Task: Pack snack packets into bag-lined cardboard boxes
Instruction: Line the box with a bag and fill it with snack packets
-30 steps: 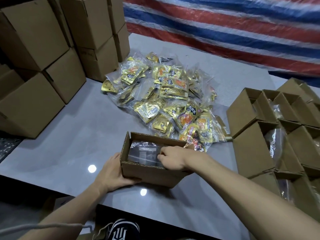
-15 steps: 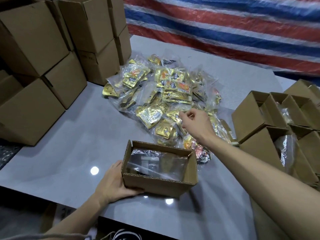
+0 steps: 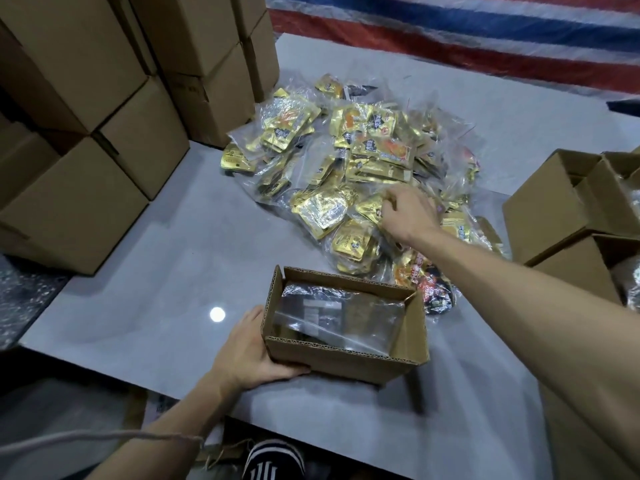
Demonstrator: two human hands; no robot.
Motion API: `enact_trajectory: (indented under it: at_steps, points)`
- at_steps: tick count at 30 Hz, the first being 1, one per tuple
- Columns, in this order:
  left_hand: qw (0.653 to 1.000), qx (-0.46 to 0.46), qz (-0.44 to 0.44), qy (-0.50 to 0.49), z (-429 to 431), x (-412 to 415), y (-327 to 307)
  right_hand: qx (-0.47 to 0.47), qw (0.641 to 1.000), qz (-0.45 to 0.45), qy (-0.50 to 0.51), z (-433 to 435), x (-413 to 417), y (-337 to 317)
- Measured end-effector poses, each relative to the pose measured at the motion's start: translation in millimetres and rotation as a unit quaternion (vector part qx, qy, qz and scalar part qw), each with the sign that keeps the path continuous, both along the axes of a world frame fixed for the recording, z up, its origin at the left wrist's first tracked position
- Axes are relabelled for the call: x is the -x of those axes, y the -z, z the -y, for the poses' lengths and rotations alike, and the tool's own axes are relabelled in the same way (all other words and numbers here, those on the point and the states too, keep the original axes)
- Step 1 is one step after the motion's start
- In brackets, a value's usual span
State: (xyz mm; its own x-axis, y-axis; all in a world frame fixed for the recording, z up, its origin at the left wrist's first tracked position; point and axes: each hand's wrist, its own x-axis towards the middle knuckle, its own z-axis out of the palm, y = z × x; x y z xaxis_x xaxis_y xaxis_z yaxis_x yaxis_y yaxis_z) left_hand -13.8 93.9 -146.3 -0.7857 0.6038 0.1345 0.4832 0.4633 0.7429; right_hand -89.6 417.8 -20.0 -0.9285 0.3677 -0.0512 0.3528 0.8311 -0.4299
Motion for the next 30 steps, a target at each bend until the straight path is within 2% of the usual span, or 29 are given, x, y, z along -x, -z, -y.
enact_trajectory:
  at_steps: [2,4,7,9,13,16,19,22,24,27,30]
  points:
    - [1.000,0.005,0.004,0.002,-0.5,1.1,0.6,-0.021,0.998,-0.054,0.008,-2.0,-4.4,-4.5]
    - [1.000,0.015,0.009,0.012,-0.2,2.3,2.5,0.002,0.995,-0.095,0.017,-4.6,-9.5,-7.4]
    - [0.999,0.033,0.004,0.018,0.3,3.0,6.9,0.016,0.992,-0.121,0.002,-5.6,-21.8,-9.0]
    - [0.999,0.043,-0.007,0.025,0.6,2.9,8.7,0.045,0.995,-0.088,-0.008,-6.2,-33.5,-6.3]
    - [0.999,0.036,-0.014,0.020,0.5,1.3,6.9,0.131,0.989,0.049,-0.054,-11.6,-50.7,6.9]
    - [0.999,0.032,-0.013,0.013,1.0,0.3,7.8,0.072,0.988,0.118,-0.075,-16.5,-55.1,14.6]
    - [0.999,0.034,-0.014,0.014,1.0,0.4,8.6,-0.021,0.995,0.093,-0.041,-19.0,-54.9,21.2]
    - [0.999,0.034,-0.006,0.011,1.4,0.1,8.5,-0.048,0.993,0.100,-0.032,-14.0,-48.8,22.6]
    - [0.999,0.038,-0.004,0.005,1.8,-0.3,9.6,-0.039,0.993,0.107,-0.032,-8.9,-45.2,21.1]
    - [0.999,0.036,0.000,-0.001,1.8,-0.5,9.7,0.022,0.998,0.067,-0.002,-3.2,-42.2,19.0]
    - [0.999,0.034,0.001,0.003,0.9,0.1,8.9,-0.012,0.996,0.082,0.022,-1.0,-40.3,17.8]
